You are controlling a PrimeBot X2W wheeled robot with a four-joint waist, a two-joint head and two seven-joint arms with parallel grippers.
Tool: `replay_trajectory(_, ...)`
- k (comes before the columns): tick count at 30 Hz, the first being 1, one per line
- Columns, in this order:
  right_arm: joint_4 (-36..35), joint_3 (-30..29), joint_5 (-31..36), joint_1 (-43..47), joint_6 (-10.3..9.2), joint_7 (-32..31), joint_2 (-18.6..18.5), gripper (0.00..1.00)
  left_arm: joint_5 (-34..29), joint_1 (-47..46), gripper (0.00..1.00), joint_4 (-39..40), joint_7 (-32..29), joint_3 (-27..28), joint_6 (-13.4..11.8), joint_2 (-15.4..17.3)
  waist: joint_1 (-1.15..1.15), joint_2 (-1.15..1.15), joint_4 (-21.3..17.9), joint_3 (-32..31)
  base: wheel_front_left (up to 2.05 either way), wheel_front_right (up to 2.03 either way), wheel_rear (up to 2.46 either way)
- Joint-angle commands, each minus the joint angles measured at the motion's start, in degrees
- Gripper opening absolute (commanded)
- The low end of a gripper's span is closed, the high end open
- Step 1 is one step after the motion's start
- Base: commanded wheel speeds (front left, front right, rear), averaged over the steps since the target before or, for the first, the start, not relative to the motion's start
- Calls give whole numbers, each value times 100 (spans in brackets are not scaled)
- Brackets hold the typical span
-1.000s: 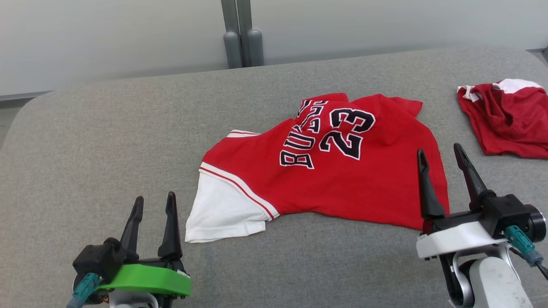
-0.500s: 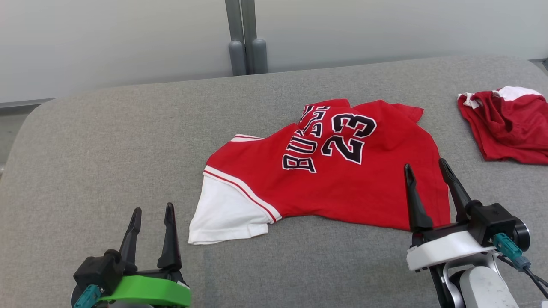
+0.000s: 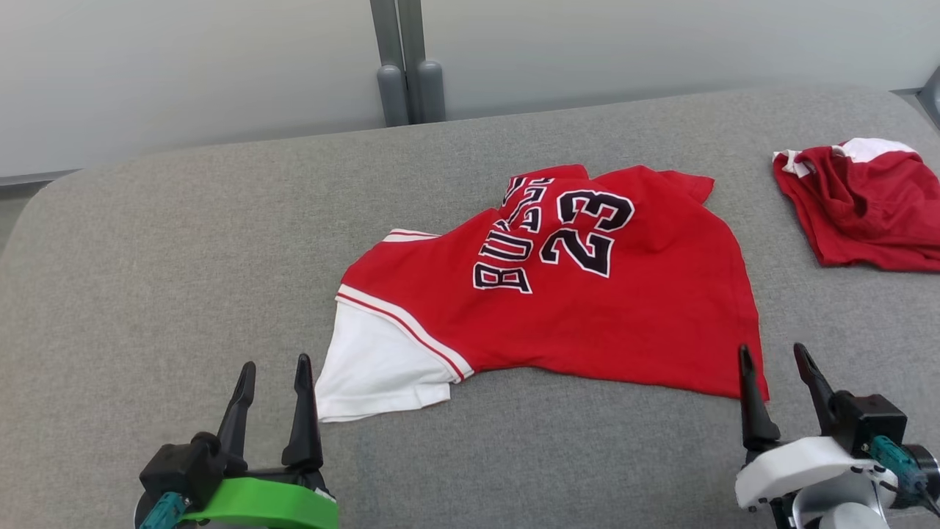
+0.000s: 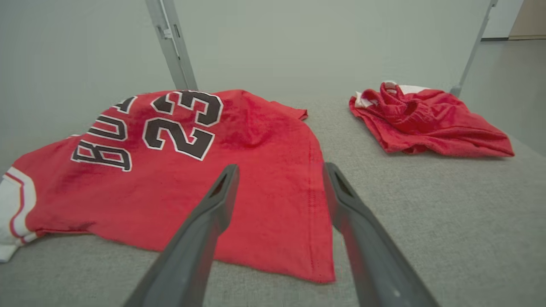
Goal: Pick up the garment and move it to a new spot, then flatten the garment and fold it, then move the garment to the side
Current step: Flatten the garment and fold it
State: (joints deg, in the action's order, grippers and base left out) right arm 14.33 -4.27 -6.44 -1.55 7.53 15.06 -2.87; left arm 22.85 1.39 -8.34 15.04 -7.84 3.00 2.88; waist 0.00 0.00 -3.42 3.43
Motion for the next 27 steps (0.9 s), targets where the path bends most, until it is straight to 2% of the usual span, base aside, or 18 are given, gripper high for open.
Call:
replay_trajectory(1,170,-118,11,80,-8,8,-5,100,63,52,100,-4,16,-13,-24,5,0,0,-23,44,0,0,0)
replay_trajectory(5,757,-376,48,-1,-8,-64,-5,100,52,-1,100,-33,16,-42,-8,6,0,0,-42,142,0,0,0)
replay_trajectory(14,1995,-536,144,-700,-8,-105,-5,100,-25,-202,100,-76,16,-71,39,7,0,0,71,443,0,0,0)
replay_trajectory(22,2842,-339,-13,-1153,-3,-134,8,100,-45,-280,100,-82,17,-21,48,6,0,0,142,560,0,0,0)
replay_trajectory(23,2895,-309,-47,-1186,-3,-127,9,94,-45,-283,100,-81,17,-11,45,6,0,0,138,564,0,0,0)
replay_trajectory(24,2959,-265,-74,-1232,-3,-125,17,46,-45,-286,100,-79,17,-2,41,6,0,0,130,568,0,0,0)
replay_trajectory(26,3042,-209,-109,-1315,-3,-124,18,18,-44,-289,100,-81,17,3,41,6,0,0,110,570,0,0,0)
replay_trajectory(27,3066,-192,-129,-1349,-3,-122,16,0,-44,-290,100,-86,17,-1,46,6,0,0,100,570,0,0,0)
